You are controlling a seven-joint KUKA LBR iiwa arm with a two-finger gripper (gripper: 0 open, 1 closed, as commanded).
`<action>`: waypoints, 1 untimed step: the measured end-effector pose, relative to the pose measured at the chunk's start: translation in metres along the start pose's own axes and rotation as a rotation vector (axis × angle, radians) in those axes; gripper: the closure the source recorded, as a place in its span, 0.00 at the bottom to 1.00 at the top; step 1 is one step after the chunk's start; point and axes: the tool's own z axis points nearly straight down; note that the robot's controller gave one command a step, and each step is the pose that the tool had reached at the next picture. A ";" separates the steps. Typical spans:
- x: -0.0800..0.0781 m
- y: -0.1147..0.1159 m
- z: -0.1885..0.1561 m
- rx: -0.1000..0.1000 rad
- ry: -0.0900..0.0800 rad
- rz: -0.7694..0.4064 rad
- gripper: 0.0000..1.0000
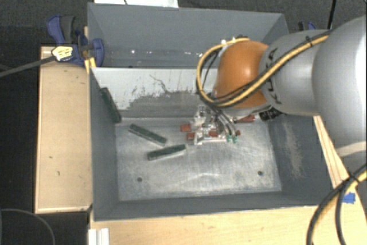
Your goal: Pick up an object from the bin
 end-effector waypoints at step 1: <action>0.000 0.000 0.000 0.000 0.000 0.000 1.00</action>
Offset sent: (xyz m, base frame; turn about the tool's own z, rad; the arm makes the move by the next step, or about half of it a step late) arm -0.0124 0.0091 0.1288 -0.0379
